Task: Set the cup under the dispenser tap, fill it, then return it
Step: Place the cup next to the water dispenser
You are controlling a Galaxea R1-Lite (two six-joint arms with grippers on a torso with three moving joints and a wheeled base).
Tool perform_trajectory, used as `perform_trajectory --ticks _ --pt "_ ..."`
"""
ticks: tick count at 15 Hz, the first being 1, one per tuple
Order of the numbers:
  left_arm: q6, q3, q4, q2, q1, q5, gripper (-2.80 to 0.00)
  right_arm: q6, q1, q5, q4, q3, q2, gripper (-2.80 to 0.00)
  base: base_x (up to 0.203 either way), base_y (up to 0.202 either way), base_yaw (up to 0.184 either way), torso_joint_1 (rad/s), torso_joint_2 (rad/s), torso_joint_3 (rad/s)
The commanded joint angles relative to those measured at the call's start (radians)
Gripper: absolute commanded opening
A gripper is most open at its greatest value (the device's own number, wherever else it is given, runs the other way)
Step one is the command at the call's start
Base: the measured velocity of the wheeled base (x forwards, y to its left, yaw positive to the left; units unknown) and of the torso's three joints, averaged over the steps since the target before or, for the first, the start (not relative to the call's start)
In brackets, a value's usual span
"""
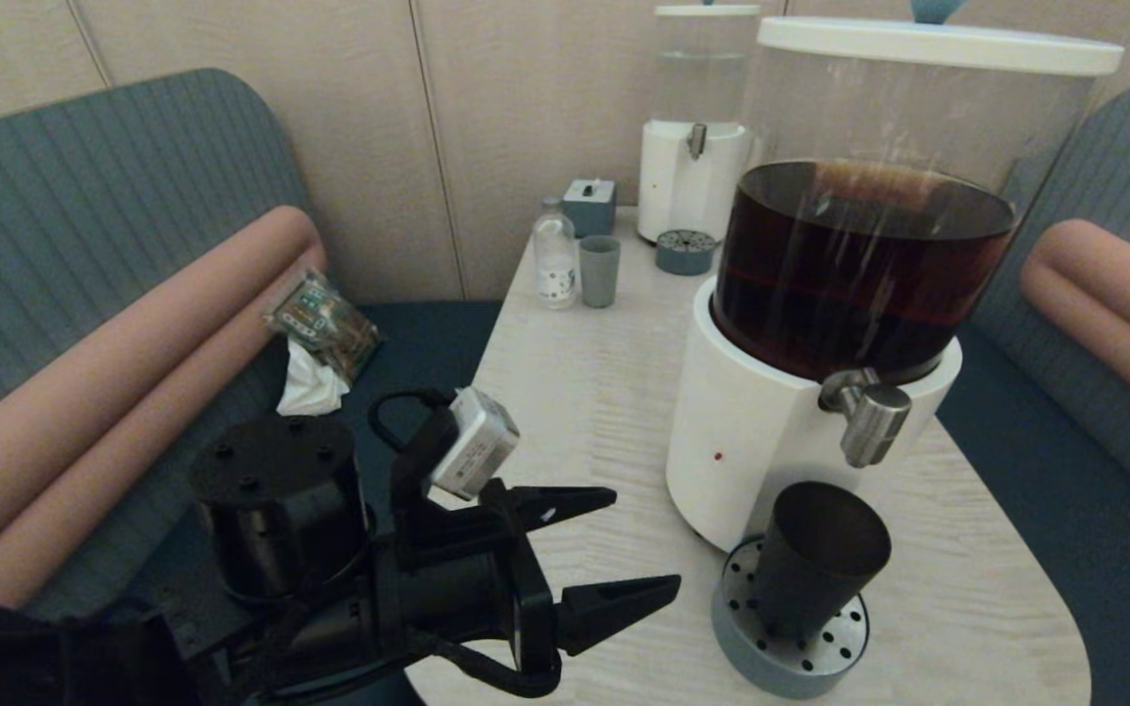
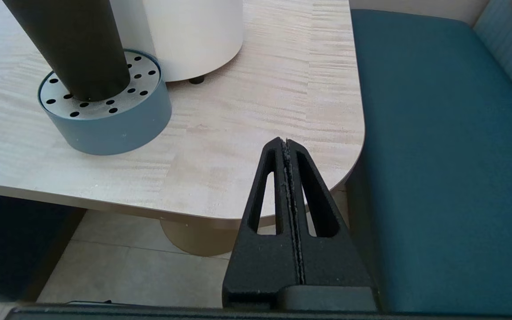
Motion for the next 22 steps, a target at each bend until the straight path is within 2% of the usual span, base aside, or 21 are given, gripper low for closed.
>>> perform_trajectory --ticks 1,3,5,8,12,15,19,22 --pt "0.038 -0.025 -0.019 0.106 -0.002 -0.005 0.00 0.001 0.000 0.001 0.000 0.000 0.001 -2.80 0.000 0.000 0.000 0.000 0.00 0.000" --pt "0.031 -0.047 -0.077 0.125 -0.002 -0.015 0.00 0.000 0.000 0.001 0.000 0.000 0.001 -2.80 0.094 0.000 -0.001 -0.003 0.01 0.001" --pt "0.030 -0.041 -0.073 0.149 -0.002 0.010 0.00 0.001 0.000 0.001 0.000 0.000 0.001 -2.80 0.050 0.000 -0.001 0.004 0.00 -0.001" --pt "0.078 -0.052 -0.093 0.189 -0.006 0.010 0.00 0.001 0.000 0.001 0.000 0.000 0.000 -2.80 0.000 0.000 0.000 0.000 0.00 0.000" --pt "0.075 -0.106 -0.111 0.250 -0.068 -0.075 0.00 0.001 0.000 0.001 0.000 0.000 0.001 -2.80 0.000 0.000 0.000 0.000 0.00 0.000" --pt "0.067 -0.171 -0.224 0.318 -0.119 -0.103 0.00 0.001 0.000 0.001 0.000 0.000 0.001 -2.80 0.000 0.000 0.000 0.000 0.00 0.000" --pt "0.016 -0.217 -0.237 0.351 -0.171 -0.120 0.00 0.001 0.000 0.001 0.000 0.000 0.001 -2.80 0.000 0.000 0.000 0.000 0.00 0.000" --pt "0.014 -0.221 -0.241 0.373 -0.181 -0.118 0.00 0.001 0.000 0.001 0.000 0.000 0.001 -2.80 0.000 0.000 0.000 0.000 0.00 0.000"
